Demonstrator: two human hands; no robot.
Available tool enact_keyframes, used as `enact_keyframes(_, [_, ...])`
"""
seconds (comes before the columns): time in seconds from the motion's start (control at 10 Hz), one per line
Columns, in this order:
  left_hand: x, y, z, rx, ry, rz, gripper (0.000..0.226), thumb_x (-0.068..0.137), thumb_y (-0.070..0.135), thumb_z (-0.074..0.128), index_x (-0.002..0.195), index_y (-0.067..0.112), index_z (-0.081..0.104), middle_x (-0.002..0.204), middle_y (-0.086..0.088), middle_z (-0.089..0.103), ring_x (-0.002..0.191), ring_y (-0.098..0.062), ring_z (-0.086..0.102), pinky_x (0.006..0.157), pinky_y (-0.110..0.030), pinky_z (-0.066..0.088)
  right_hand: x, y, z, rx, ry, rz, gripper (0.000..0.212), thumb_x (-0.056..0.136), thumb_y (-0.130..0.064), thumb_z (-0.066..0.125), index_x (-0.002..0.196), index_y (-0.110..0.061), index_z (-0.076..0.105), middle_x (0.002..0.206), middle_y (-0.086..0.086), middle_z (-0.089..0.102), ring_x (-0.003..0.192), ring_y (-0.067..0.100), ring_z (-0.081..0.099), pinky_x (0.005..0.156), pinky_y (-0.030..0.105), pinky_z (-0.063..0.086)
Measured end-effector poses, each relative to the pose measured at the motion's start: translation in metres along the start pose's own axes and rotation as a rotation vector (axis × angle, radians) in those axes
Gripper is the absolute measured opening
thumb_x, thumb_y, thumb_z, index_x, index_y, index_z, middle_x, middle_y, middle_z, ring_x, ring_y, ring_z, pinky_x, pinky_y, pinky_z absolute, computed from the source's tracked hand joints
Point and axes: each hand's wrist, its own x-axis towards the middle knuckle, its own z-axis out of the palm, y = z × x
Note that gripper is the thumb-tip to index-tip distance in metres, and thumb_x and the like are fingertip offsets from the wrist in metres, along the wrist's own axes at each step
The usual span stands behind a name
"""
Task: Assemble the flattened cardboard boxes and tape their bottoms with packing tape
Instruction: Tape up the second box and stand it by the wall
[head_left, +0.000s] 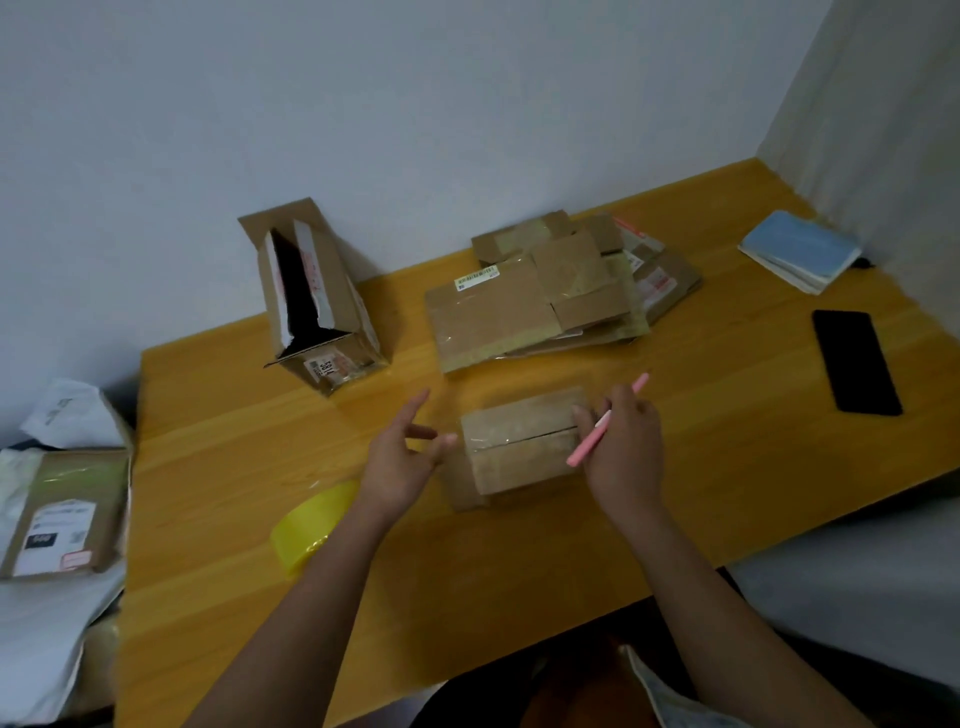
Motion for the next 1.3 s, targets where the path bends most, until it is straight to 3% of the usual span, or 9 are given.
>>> enact_keyframes(0.1, [-0.013, -0.013, -0.042, 0.295, 0.091, 0.019, 0.041, 0.093, 0.024, 0.064, 0.133, 0.021, 0.055, 0.114, -0.004, 0.063, 0.090, -0.019, 0.065, 0.069, -0.027, 0.053, -0.010, -0.032, -0.003, 0.093, 0.053, -0.193, 0.020, 0.094, -0.022, 0.063, 0.086, -0.024, 0.044, 0.086, -0.001, 0.056, 0.070, 0.006, 0.054, 0.050, 0.023, 0.042])
enact_keyframes(0.2, [-0.029, -0.043, -0.079, 0.609, 0.050, -0.094, 0.041, 0.093, 0.037, 0.062, 0.129, 0.017, 0.058, 0.125, -0.009, 0.059, 0.110, -0.024, 0.058, 0.087, -0.037, 0.049, -0.028, -0.071, 0.012, 0.316, -0.170, -0.249, 0.026, 0.099, -0.021, 0.053, 0.076, -0.028, 0.043, 0.089, -0.002, 0.067, 0.073, 0.006, 0.063, 0.057, 0.030, 0.051])
enact_keyframes(0.4, [-0.058, -0.081, -0.098, 0.366, 0.049, -0.198, 0.046, 0.088, 0.044, 0.065, 0.124, 0.015, 0.059, 0.111, -0.004, 0.062, 0.101, -0.022, 0.057, 0.078, -0.028, 0.040, -0.068, -0.104, 0.073, 0.348, -0.662, -0.201, 0.025, 0.101, -0.027, 0.032, 0.085, -0.031, 0.051, 0.100, 0.017, 0.065, 0.094, 0.033, 0.060, 0.084, 0.040, 0.049])
enact_keyframes(0.5, [-0.069, -0.096, -0.111, 0.186, 0.030, -0.177, 0.024, 0.085, 0.037, 0.072, 0.100, 0.020, 0.065, 0.090, 0.001, 0.064, 0.083, -0.017, 0.058, 0.068, -0.025, 0.042, -0.073, -0.093, 0.102, 0.200, -0.710, -0.239, 0.034, 0.094, -0.006, 0.044, 0.082, -0.038, 0.040, 0.093, 0.016, 0.065, 0.090, 0.031, 0.064, 0.078, 0.044, 0.052])
enact_keyframes(0.7, [-0.089, -0.115, -0.128, -0.037, -0.022, -0.141, 0.027, 0.083, 0.035, 0.070, 0.104, 0.019, 0.068, 0.097, 0.000, 0.066, 0.085, -0.010, 0.060, 0.069, -0.018, 0.045, -0.072, -0.087, 0.138, 0.157, -0.796, -0.299, 0.046, 0.082, 0.013, 0.048, 0.078, -0.030, 0.032, 0.108, 0.030, 0.060, 0.107, 0.041, 0.059, 0.074, 0.046, 0.050])
enact_keyframes(0.9, [-0.089, -0.125, -0.134, -0.159, 0.006, -0.161, 0.020, 0.088, 0.021, 0.069, 0.107, 0.018, 0.068, 0.100, 0.002, 0.065, 0.079, 0.005, 0.059, 0.067, -0.011, 0.045, -0.067, -0.082, 0.168, 0.105, -0.885, -0.271, 0.049, 0.083, 0.016, 0.051, 0.077, -0.030, 0.033, 0.110, 0.009, 0.059, 0.114, 0.019, 0.057, 0.069, 0.012, 0.044])
enact_keyframes(1.1, [-0.085, -0.131, -0.138, -0.247, 0.009, -0.190, 0.024, 0.088, 0.020, 0.068, 0.112, 0.017, 0.067, 0.101, 0.006, 0.064, 0.082, 0.005, 0.060, 0.070, -0.011, 0.046, -0.062, -0.085, 0.176, 0.130, -0.856, -0.201, 0.033, 0.089, 0.011, 0.051, 0.082, -0.019, 0.040, 0.103, 0.024, 0.062, 0.087, 0.015, 0.057, 0.066, 0.013, 0.042])
enact_keyframes(1.2, [-0.083, -0.133, -0.140, -0.283, 0.003, -0.205, 0.030, 0.085, 0.027, 0.069, 0.114, 0.018, 0.066, 0.105, 0.006, 0.065, 0.092, -0.004, 0.060, 0.074, -0.015, 0.046, -0.060, -0.084, 0.177, 0.078, -0.895, -0.261, 0.037, 0.088, 0.007, 0.052, 0.081, -0.027, 0.040, 0.106, 0.020, 0.062, 0.082, 0.013, 0.055, 0.066, 0.020, 0.043])
enact_keyframes(1.3, [-0.081, -0.135, -0.143, -0.320, -0.011, -0.209, 0.028, 0.085, 0.026, 0.068, 0.112, 0.016, 0.067, 0.102, 0.001, 0.065, 0.093, -0.011, 0.061, 0.075, -0.019, 0.048, -0.060, -0.092, 0.178, -0.084, -0.833, -0.485, 0.009, 0.102, -0.017, 0.041, 0.099, -0.018, 0.049, 0.098, 0.015, 0.055, 0.065, 0.008, 0.051, 0.054, 0.017, 0.044])
